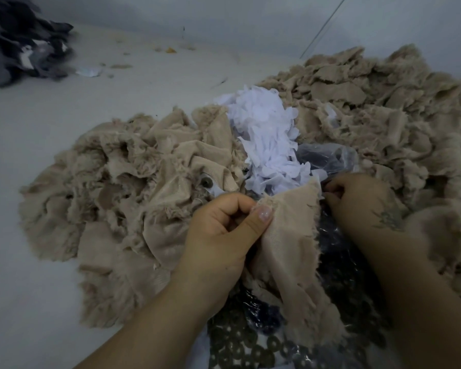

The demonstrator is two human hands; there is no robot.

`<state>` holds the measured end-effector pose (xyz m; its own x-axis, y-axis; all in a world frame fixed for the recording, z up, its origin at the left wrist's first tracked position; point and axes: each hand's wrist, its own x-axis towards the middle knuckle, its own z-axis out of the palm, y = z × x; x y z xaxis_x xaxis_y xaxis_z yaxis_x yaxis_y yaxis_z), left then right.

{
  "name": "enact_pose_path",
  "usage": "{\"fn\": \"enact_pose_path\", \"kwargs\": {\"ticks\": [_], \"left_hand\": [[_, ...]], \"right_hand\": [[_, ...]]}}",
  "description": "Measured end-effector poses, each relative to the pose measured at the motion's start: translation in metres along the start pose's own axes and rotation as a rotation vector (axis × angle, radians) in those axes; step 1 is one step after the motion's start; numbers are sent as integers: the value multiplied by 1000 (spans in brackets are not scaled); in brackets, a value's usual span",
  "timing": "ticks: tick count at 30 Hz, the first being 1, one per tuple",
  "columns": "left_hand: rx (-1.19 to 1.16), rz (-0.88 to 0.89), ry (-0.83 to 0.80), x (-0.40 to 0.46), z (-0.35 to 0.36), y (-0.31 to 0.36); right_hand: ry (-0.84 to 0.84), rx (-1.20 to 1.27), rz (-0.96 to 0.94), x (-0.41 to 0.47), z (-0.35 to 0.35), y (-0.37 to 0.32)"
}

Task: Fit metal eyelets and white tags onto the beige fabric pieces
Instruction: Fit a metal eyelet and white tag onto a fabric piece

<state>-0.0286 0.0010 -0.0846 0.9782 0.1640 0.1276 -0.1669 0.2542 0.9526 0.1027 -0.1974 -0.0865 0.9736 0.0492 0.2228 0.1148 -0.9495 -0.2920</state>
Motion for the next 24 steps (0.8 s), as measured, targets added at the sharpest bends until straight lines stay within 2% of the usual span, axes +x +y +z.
{"fn": "enact_pose_path", "kwargs": {"ticks": [3, 7, 9, 12, 14, 16, 17, 22, 24], "left_hand": [[-22, 3, -1, 1, 1, 0], [-39, 22, -4, 2, 1, 1], [-34, 46, -15, 2, 1, 0], [-9, 71, -36, 1, 3, -2], [7, 95, -57, 0, 5, -2], [34, 122, -66, 0, 7, -3], [44, 132, -65, 0, 8, -3], [-60, 160, -57, 0, 4, 0], [-21, 201, -74, -1, 3, 0]], "right_hand": [[-1, 55, 42, -4, -1, 0], [197, 134, -49, -19, -23, -10], [229, 312, -32, -31, -39, -20], [-9, 610, 1, -56, -60, -34], [-201, 588, -82, -72, -62, -44], [-297, 574, -116, -83, -57, -52], [-342, 650, -100, -85, -53, -55], [-550, 1190, 167, -89, -37, -58], [-559, 1438, 247, -89, -35, -61]]}}
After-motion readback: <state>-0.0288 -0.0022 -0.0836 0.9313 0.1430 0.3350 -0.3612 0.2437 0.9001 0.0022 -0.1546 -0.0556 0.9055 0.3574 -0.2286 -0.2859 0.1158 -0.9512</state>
